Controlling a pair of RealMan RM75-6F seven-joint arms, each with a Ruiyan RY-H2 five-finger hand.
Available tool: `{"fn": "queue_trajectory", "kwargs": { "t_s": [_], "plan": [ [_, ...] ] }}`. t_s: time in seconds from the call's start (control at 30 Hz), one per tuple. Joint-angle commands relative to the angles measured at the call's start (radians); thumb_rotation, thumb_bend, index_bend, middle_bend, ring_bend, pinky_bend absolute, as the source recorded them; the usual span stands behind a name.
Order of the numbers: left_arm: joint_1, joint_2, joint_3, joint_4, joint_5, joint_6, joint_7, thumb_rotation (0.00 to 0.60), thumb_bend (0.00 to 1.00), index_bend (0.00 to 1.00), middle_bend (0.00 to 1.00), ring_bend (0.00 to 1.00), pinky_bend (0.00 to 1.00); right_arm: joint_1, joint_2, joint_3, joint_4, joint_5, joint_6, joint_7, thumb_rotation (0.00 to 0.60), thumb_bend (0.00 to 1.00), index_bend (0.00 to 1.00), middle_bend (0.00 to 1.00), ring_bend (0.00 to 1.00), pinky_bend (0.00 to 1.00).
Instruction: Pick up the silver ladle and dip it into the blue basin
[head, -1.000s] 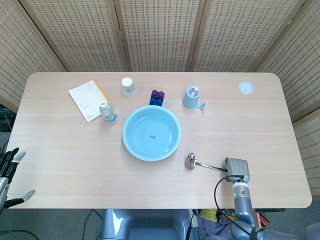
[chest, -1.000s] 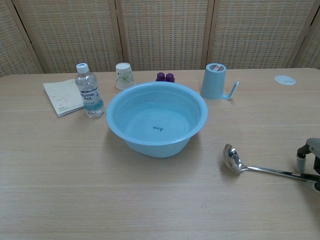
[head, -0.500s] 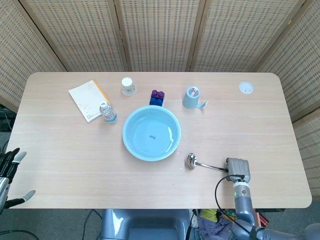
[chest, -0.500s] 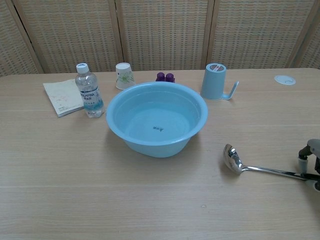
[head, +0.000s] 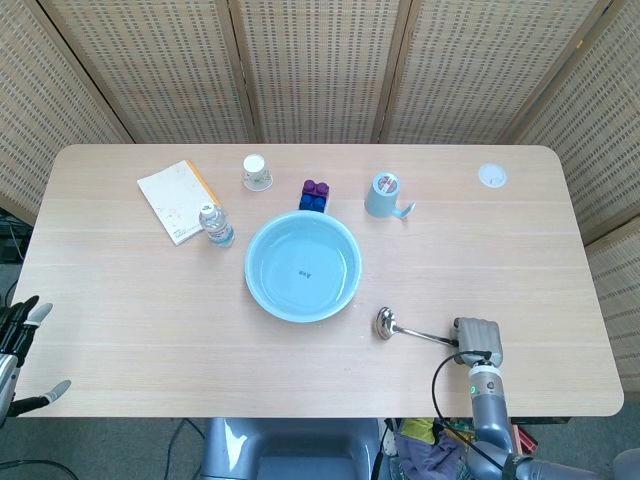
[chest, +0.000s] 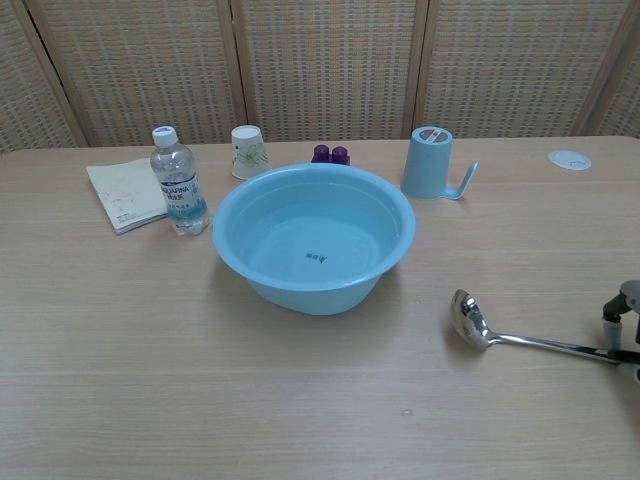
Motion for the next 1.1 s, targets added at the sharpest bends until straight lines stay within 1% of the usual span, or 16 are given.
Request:
{"fn": "queue_trajectory", "kwargs": {
  "t_s": [0.03,0.1,0.23,0.47,0.6,0.77,0.97,1.1],
  "plan": [
    [0.000,0.000,0.000,0.001,0.000,0.000,-0.002,0.600,0.00,0.00,0.00,0.00,0.00,-0.009,0.019,0.009,-0.028,-0.011,0.013,0.024,0.600,0.70,0.70,0.91,0.93,1.00],
    [0.000,0.001,0.001,0.001,0.002,0.000,-0.003,0.600,0.00,0.00,0.00,0.00,0.00,-0.018,0.059,0.008,-0.062,-0.059,0.007,0.072,0.600,0.70,0.70,0.91,0.93,1.00],
    [0.001,0.001,0.003,0.001,0.005,0.001,-0.004,0.600,0.00,0.00,0.00,0.00,0.00,-0.032,0.101,0.000,-0.087,-0.119,0.002,0.133,0.600,0.70,0.71,0.91,0.93,1.00],
    [-0.001,0.000,0.002,0.000,0.004,-0.002,-0.001,0.600,0.00,0.00,0.00,0.00,0.00,-0.062,0.191,-0.008,-0.132,-0.237,-0.018,0.285,0.600,0.70,0.71,0.92,0.93,1.00],
    [-0.001,-0.002,0.003,-0.001,0.004,-0.002,0.004,0.600,0.00,0.00,0.00,0.00,0.00,-0.076,0.274,-0.017,-0.170,-0.352,-0.036,0.408,0.600,0.70,0.71,0.92,0.93,1.00],
    [-0.001,-0.003,0.002,-0.002,0.002,-0.002,0.006,0.600,0.00,0.00,0.00,0.00,0.00,-0.084,0.336,-0.022,-0.191,-0.456,-0.036,0.508,0.600,0.70,0.71,0.92,0.93,1.00],
    [-0.002,-0.005,0.002,-0.002,0.000,-0.004,0.011,0.600,0.00,0.00,0.00,0.00,0.00,-0.088,0.391,-0.022,-0.248,-0.516,-0.011,0.510,0.600,0.70,0.71,0.92,0.93,1.00],
    [-0.003,-0.007,0.001,-0.002,-0.003,-0.007,0.014,0.600,0.00,0.00,0.00,0.00,0.00,-0.068,0.429,-0.004,-0.315,-0.523,-0.010,0.451,0.600,0.71,0.71,0.92,0.93,1.00]
  ]
}}
